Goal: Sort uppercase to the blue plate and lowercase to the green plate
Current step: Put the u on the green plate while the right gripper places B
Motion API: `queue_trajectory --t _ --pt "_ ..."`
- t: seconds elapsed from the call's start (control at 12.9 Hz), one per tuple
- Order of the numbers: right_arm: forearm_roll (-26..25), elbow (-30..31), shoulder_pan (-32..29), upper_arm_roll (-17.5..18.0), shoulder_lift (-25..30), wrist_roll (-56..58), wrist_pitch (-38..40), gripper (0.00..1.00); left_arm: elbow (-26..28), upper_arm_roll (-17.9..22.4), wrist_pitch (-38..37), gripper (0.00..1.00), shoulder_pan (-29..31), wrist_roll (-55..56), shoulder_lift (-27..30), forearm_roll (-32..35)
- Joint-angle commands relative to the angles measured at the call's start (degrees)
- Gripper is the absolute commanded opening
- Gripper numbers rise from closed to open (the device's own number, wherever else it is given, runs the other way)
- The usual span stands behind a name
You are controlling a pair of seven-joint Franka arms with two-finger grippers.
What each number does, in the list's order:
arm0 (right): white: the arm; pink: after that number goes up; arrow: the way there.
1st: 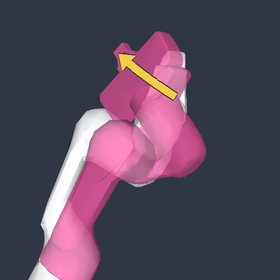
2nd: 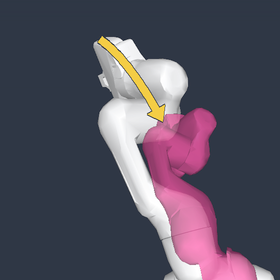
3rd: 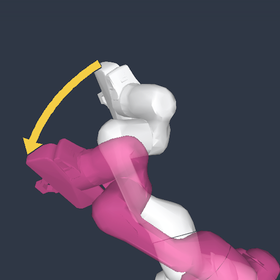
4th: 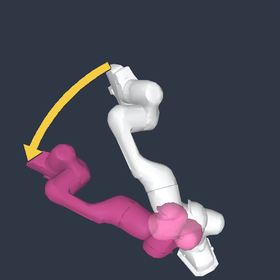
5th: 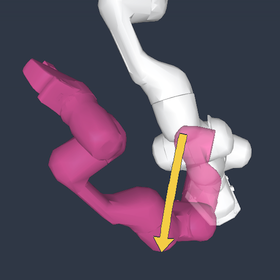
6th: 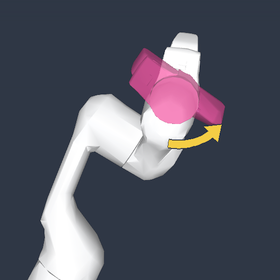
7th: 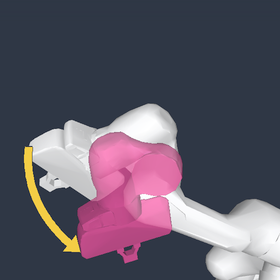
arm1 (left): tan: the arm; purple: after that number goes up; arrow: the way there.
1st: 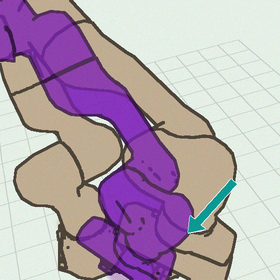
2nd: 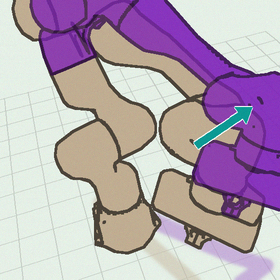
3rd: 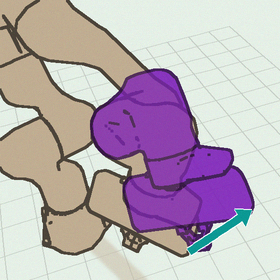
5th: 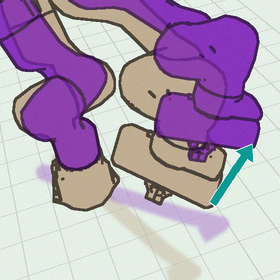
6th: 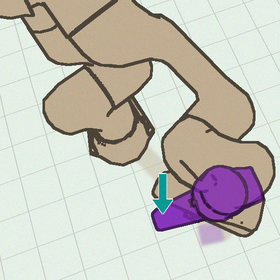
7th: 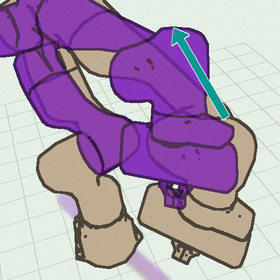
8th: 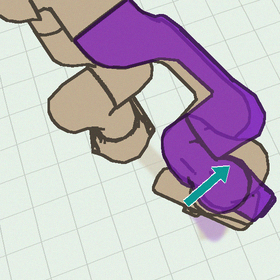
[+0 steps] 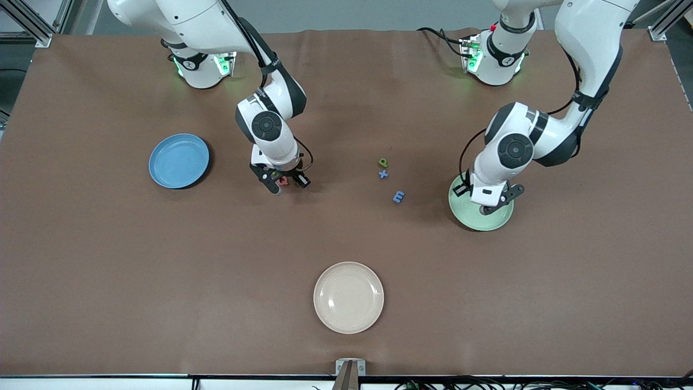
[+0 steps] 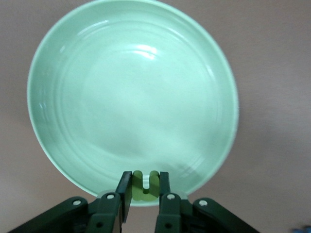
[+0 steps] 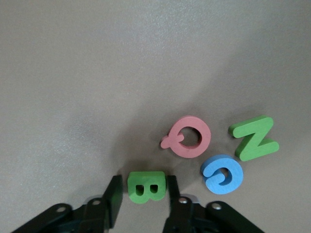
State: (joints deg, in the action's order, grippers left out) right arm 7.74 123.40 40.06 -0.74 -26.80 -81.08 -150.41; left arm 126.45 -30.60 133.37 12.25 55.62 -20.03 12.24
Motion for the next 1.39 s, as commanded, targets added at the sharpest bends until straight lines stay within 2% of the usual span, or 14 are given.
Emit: queue_trajectory --t 0.0,0.08,0.15,0.31,0.39,0.62,0.77,0.85,0.93,1.0,1.08,1.24,1.31 --pt "-0.4 -1.1 1.2 -0.5 -1.1 -1.2 -0.5 0.34 3.0 -0.9 1.9 0.15 2.6 -5.1 1.7 1.6" --pt "-0.4 -1.1 1.2 -0.5 -1.1 -1.2 -0.6 0.33 3.3 -1.0 2.4 0.16 3.4 -5.7 1.3 3.1" --pt "-0.5 -1.1 1.2 -0.5 -1.3 -1.0 -0.6 0.26 3.9 -1.0 3.5 0.16 4.5 -6.0 1.0 5.3" --pt "-0.5 -1.5 0.5 -0.7 -1.1 0.0 0.5 0.04 4.8 -1.0 5.1 0.16 5.3 -6.4 0.3 7.6" --pt "-0.5 -1.8 -0.1 -0.8 -0.4 1.2 2.6 0.01 5.1 -1.0 5.1 0.16 5.3 -6.8 0.3 7.8" --pt "-0.6 -6.3 -3.1 -1.3 4.2 7.3 18.4 0.01 6.2 -1.0 5.9 0.18 5.9 -7.2 0.3 9.3" --pt "-1.9 -4.7 -5.2 -2.0 8.4 13.5 22.8 0.0 6.5 -1.0 6.6 0.21 6.3 -7.2 0.1 9.6" --pt "-3.3 -1.9 -7.2 -2.1 11.8 16.8 23.0 0.0 6.4 -1.0 6.6 0.27 6.3 -7.2 0.1 9.6" --pt "-3.7 0.8 -9.9 -2.0 15.3 22.1 23.3 0.0 6.4 -1.0 6.6 0.41 6.3 -7.1 0.2 9.6" --pt "-3.7 3.6 -12.3 -2.0 18.5 27.4 23.3 0.0 6.4 -1.0 6.5 0.67 6.2 -7.1 0.4 9.6" --pt "-3.7 5.8 -15.5 -2.0 21.3 33.0 23.5 0.0 6.1 -1.2 6.4 0.82 6.1 -6.9 0.9 9.6" --pt "-3.7 10.4 -21.4 -2.0 25.9 43.2 23.7 0.0 4.9 -4.5 5.1 0.97 6.2 -6.1 2.0 9.2" --pt "-3.7 12.3 -24.4 -2.0 26.9 47.4 23.4 0.01 3.8 -6.1 3.9 0.99 6.2 -5.8 2.1 8.7"
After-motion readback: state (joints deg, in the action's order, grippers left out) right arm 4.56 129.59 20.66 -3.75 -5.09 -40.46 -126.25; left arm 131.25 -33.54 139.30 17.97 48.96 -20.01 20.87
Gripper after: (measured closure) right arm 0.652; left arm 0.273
